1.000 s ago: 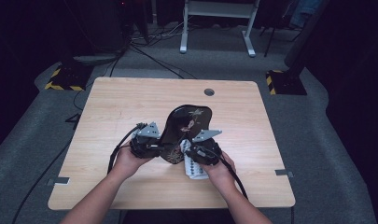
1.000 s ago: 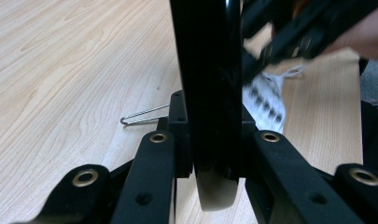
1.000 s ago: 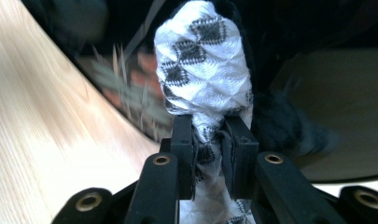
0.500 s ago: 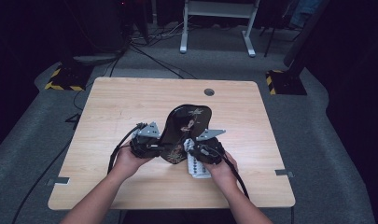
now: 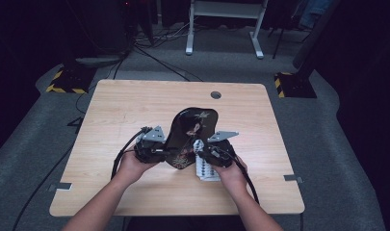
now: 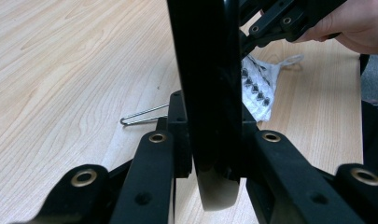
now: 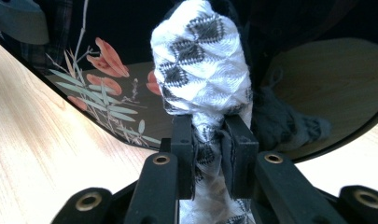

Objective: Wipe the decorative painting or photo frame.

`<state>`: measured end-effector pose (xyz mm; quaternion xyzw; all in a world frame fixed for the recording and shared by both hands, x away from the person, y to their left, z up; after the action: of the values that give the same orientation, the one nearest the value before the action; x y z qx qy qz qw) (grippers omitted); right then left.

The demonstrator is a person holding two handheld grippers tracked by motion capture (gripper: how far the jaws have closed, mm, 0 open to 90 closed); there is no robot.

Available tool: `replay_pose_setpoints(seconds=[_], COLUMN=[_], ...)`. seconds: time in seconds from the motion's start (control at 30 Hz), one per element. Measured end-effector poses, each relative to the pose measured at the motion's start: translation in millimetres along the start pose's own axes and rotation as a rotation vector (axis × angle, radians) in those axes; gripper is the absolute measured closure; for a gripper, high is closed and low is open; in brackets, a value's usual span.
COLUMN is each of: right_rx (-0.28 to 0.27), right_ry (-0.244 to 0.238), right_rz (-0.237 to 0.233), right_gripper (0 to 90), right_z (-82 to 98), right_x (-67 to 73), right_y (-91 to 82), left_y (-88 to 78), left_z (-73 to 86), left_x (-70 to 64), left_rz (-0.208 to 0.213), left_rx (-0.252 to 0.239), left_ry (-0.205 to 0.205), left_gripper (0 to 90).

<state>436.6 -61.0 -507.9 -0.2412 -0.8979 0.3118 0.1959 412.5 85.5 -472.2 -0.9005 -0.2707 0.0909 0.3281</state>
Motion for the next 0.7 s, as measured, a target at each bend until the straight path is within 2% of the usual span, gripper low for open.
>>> replay_pose_setpoints(seconds=[0.07,0.13,0.3,0.43,0.6,0.7], right_rx=[0.014,-0.008,-0.063,-0.058,0.015,0.035], right_ry=[-0.004,0.000,-0.017,-0.012,0.015,0.013], right_rz=[0.002,-0.007,0.016,0.014,0.008,0.014], right_gripper=[77.1,77.2,77.2,77.2,77.2,77.1], right_z=[-2.4,-10.6,-32.8,-27.0,1.3,-0.1], right_x=[0.5,0.6,-1.9,-2.6,-9.3,-9.5], right_y=[-1.6,-7.6,-26.8,-22.8,-1.8,-3.3], left_y=[0.1,0.0,0.2,0.3,0.6,0.7], left_z=[-0.2,-0.1,0.0,0.1,0.0,-0.1], left_x=[-0.4,0.0,0.1,0.6,0.8,0.9], left_rz=[-0.010,-0.010,0.001,0.006,0.005,0.006], left_rx=[0.001,0.002,-0.001,-0.003,-0.002,-0.003], left_ry=[0.012,0.012,-0.001,-0.008,-0.011,-0.011], left_gripper=[77.3,77.3,77.4,77.3,77.2,77.3])
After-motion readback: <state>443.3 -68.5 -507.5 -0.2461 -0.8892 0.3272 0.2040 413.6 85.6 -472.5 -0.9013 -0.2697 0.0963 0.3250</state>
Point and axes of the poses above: each handheld gripper's, and its own axes: y roughly forward along the jaws, z roughly out of its underside, x roughly to its left, the point moved 9 cm from there along y, roughly forward along the jaws, and after that the axes turned 9 degrees about -z, right-handed, at the moved point
